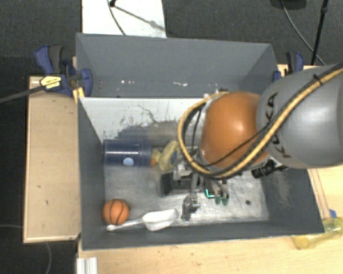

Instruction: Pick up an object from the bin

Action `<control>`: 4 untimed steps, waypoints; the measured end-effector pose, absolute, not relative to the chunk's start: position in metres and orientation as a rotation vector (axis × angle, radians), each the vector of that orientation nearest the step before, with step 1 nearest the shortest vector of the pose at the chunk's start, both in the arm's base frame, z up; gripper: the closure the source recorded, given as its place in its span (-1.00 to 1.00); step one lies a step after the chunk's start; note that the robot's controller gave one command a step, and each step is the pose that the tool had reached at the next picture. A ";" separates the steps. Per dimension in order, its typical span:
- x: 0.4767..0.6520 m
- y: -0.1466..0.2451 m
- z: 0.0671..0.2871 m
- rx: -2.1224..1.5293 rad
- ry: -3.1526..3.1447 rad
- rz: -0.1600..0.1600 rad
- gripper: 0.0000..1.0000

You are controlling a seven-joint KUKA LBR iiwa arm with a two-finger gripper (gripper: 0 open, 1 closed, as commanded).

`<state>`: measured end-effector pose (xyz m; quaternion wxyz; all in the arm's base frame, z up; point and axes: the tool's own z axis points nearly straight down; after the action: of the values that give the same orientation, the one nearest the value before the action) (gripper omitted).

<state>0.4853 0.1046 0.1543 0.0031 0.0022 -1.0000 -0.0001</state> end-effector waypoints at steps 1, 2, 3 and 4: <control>0.487 0.104 0.158 0.001 -3.143 -0.002 -1.00; 0.535 0.075 0.095 -0.143 -3.196 -0.031 1.00; 0.536 0.074 0.091 -0.141 -3.204 -0.030 -1.00; 0.523 0.071 0.076 -0.143 -3.163 -0.012 1.00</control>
Offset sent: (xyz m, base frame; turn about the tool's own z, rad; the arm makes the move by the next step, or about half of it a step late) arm 0.0307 -0.0366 -0.0843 0.0894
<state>0.5225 0.0710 0.0763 -0.0122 -0.0452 -0.9989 -0.0039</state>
